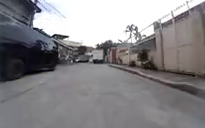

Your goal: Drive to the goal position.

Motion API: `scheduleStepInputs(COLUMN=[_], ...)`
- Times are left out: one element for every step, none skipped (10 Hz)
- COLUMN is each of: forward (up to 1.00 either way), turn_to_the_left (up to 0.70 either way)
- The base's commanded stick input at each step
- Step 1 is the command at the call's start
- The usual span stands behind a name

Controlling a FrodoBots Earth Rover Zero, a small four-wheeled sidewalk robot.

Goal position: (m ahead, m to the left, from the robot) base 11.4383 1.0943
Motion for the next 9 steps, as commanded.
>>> scheduleStepInputs(forward=[1.00,1.00,1.00,1.00,1.00,1.00,1.00,1.00,1.00], turn_to_the_left=[0.00,0.00,0.00,0.00,0.00,0.00,0.00,0.00,0.00])
